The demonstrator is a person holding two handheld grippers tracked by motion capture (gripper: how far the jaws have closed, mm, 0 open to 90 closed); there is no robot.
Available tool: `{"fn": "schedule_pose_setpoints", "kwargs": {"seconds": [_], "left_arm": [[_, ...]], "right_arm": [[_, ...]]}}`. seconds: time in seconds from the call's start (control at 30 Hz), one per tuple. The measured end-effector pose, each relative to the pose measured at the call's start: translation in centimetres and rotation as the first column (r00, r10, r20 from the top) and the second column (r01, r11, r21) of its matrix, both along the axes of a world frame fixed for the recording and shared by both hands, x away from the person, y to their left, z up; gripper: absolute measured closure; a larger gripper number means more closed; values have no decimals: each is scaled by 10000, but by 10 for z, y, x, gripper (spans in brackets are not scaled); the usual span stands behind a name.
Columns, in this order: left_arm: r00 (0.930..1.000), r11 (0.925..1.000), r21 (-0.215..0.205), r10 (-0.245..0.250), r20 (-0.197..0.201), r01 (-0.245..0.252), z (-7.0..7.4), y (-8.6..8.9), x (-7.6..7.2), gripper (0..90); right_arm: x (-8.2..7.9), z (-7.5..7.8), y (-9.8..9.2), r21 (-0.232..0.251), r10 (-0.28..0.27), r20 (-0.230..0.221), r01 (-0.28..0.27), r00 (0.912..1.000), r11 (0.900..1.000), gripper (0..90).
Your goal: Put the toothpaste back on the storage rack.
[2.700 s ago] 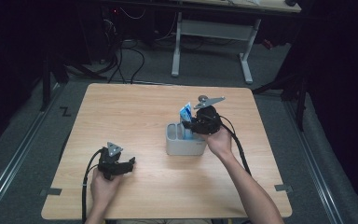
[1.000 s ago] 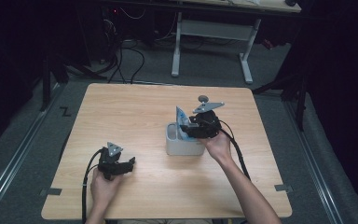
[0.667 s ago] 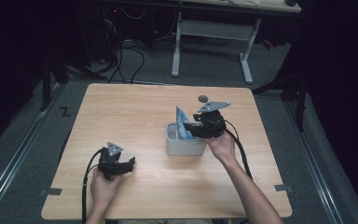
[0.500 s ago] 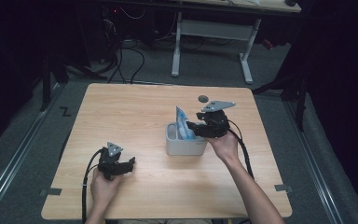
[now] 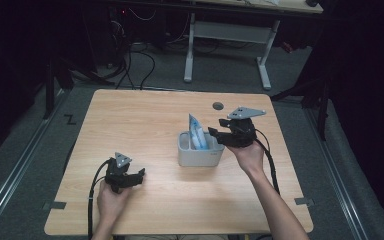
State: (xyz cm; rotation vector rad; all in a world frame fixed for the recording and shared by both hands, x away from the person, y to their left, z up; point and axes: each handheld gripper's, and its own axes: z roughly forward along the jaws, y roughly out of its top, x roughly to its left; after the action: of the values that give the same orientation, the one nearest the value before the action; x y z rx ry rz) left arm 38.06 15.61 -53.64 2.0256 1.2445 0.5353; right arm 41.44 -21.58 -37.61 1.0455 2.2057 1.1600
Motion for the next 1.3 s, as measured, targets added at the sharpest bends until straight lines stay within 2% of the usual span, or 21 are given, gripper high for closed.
{"fn": "schedule_pose_setpoints", "kwargs": {"seconds": [0.17,0.37,0.47,0.67,1.07,1.3], "left_arm": [[10000,10000,-4,4,-3,-4,0,0,0,237],[10000,10000,-3,8,-1,-8,0,0,0,238],[10000,10000,-3,5,-2,-5,0,0,0,238],[10000,10000,-17,9,-8,-9,0,0,0,238],[10000,10000,-17,12,-6,-12,0,0,0,238],[10000,10000,-18,12,-7,-12,0,0,0,238]], "right_arm": [[-4,6,-9,264,-135,-88,137,9999,9996,462],[-8,8,-13,199,-161,-84,162,9998,9997,462],[-13,10,-17,331,-316,302,306,9990,9990,478],[-17,5,-29,350,-497,237,489,9985,9982,478],[-27,-4,-56,934,-988,-36,987,9951,9907,478],[-30,-7,-67,1027,-1213,48,1202,9926,9874,480]]}}
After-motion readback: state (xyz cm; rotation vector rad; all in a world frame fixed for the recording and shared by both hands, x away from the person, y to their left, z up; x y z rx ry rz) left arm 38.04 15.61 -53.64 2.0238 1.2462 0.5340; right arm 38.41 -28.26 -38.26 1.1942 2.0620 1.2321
